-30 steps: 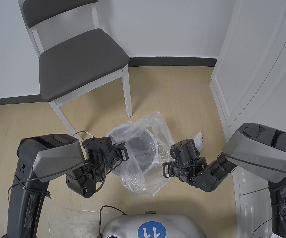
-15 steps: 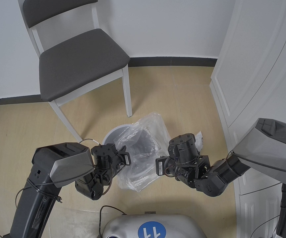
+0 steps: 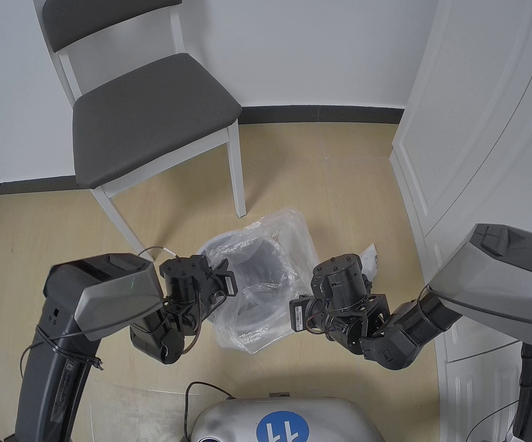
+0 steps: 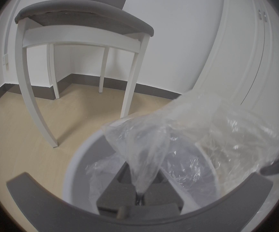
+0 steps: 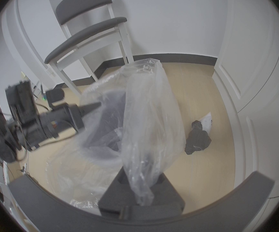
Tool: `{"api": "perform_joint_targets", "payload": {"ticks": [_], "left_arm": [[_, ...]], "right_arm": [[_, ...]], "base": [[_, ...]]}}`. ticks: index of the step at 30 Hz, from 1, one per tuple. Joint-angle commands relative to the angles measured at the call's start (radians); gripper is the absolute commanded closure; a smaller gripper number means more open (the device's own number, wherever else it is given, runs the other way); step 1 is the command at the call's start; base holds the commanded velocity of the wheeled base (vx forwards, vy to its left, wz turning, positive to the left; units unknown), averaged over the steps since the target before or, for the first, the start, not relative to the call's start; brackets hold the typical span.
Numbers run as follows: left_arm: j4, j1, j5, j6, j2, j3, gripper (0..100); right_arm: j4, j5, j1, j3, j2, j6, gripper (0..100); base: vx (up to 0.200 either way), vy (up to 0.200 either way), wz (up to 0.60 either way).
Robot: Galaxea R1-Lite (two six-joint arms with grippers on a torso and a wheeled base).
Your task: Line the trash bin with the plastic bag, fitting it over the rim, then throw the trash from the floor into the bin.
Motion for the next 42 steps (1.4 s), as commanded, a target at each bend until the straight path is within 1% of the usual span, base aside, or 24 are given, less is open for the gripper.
{"api": "perform_joint_targets", "payload": {"ticks": [1, 4, 9, 12, 18, 23, 30, 34, 36, 39, 40, 41, 42], "left_arm": [[0.029, 0.037, -0.023, 0.000, -0.109, 0.058, 100], [0.058, 0.048, -0.043, 0.000, -0.144, 0.090, 100], [0.091, 0.066, -0.078, 0.005, -0.181, 0.132, 100], [0.095, 0.074, -0.081, 0.007, -0.186, 0.136, 100], [0.129, 0.114, -0.081, 0.066, -0.186, 0.149, 100], [0.153, 0.129, -0.103, 0.071, -0.189, 0.162, 100], [0.163, 0.146, -0.106, 0.079, -0.195, 0.167, 100], [0.169, 0.161, -0.160, 0.080, -0.229, 0.210, 100], [0.198, 0.171, -0.190, 0.120, -0.261, 0.262, 100], [0.249, 0.204, -0.290, 0.238, -0.331, 0.356, 100], [0.256, 0.210, -0.308, 0.263, -0.345, 0.371, 100], [0.256, 0.210, -0.308, 0.263, -0.345, 0.371, 100], [0.267, 0.221, -0.310, 0.287, -0.354, 0.382, 100]], "right_arm": [[0.009, 0.001, -0.011, 0.001, 0.036, -0.012, 100], [0.009, 0.001, -0.017, 0.004, 0.051, -0.038, 100], [0.009, 0.001, -0.031, 0.004, 0.082, -0.052, 100], [0.008, 0.001, -0.036, 0.002, 0.093, -0.058, 100], [0.009, 0.001, -0.046, -0.004, 0.122, -0.064, 100], [0.008, 0.002, -0.054, -0.004, 0.139, -0.078, 100], [0.008, 0.005, -0.057, -0.001, 0.140, -0.084, 100], [-0.003, 0.004, -0.046, -0.001, 0.137, -0.083, 100], [-0.003, 0.002, -0.045, 0.001, 0.136, -0.083, 100], [-0.003, 0.001, -0.045, 0.002, 0.139, -0.083, 100], [-0.003, 0.001, -0.045, 0.002, 0.140, -0.083, 100], [-0.003, 0.001, -0.045, 0.002, 0.140, -0.083, 100], [-0.003, 0.001, -0.045, 0.002, 0.142, -0.083, 100]], "base": [[0.000, 0.000, 0.00], [0.000, 0.000, 0.00], [0.000, 0.000, 0.00], [0.000, 0.000, 0.00], [0.000, 0.000, 0.00], [0.000, 0.000, 0.00], [0.000, 0.000, 0.00], [0.000, 0.000, 0.00], [0.000, 0.000, 0.00], [0.000, 0.000, 0.00], [0.000, 0.000, 0.00], [0.000, 0.000, 0.00], [0.000, 0.000, 0.00]]}}
